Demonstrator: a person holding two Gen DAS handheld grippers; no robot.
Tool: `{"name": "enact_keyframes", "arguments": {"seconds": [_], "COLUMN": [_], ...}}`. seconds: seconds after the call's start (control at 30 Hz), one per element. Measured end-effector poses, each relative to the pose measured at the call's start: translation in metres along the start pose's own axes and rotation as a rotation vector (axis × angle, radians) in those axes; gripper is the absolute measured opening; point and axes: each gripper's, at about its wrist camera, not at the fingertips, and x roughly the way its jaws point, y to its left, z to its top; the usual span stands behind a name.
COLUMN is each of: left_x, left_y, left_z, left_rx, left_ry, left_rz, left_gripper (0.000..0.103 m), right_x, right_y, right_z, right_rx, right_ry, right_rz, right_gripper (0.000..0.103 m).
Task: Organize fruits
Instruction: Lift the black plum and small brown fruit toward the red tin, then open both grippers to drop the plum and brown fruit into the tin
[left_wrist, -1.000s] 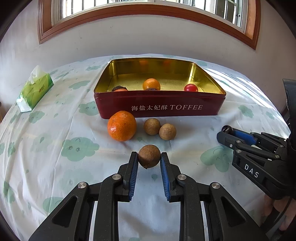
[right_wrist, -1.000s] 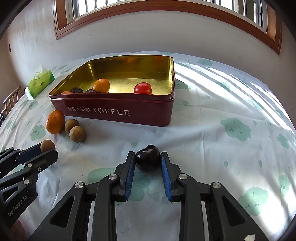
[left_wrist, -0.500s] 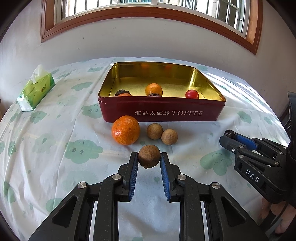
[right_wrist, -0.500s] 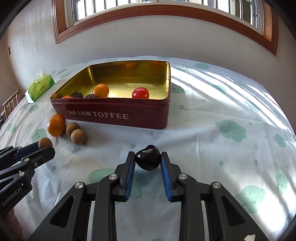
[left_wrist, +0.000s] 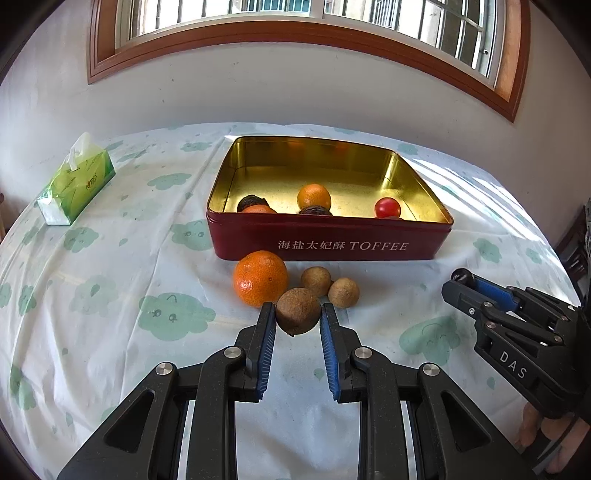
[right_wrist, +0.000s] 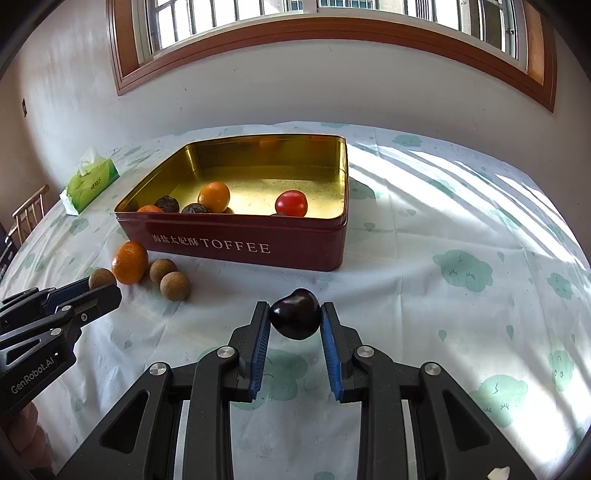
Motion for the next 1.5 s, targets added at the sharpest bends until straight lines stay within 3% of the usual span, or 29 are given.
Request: {"name": "enact_keyframes", "arguments": {"seconds": [0.53,1.03,1.5], "left_x": [-0.008,0.009,0.055], "left_y": [0.014,0.024,0.021], "left_z": [0.024,0.06,0.082], "left_rx": [-0.031,-0.015,0.024], "left_ry": [-0.07,-0.104,-0.044], "left_rz": [-0.039,-0.053,-0.06], "left_gripper": [0.025,0.025,0.025], "right_x": [-0.009,0.021,0.057], "right_y": [0.004,0.008,0.002], "right_z": [0.031,0.065,0.073], "right_rx": [-0.03,-0.048,-0.034], "right_ry": [-0.071,-0.082,-0.035], "right_rz": [0.013,0.026,0.035], "right_gripper": [0.026,0.026,0.026]}}
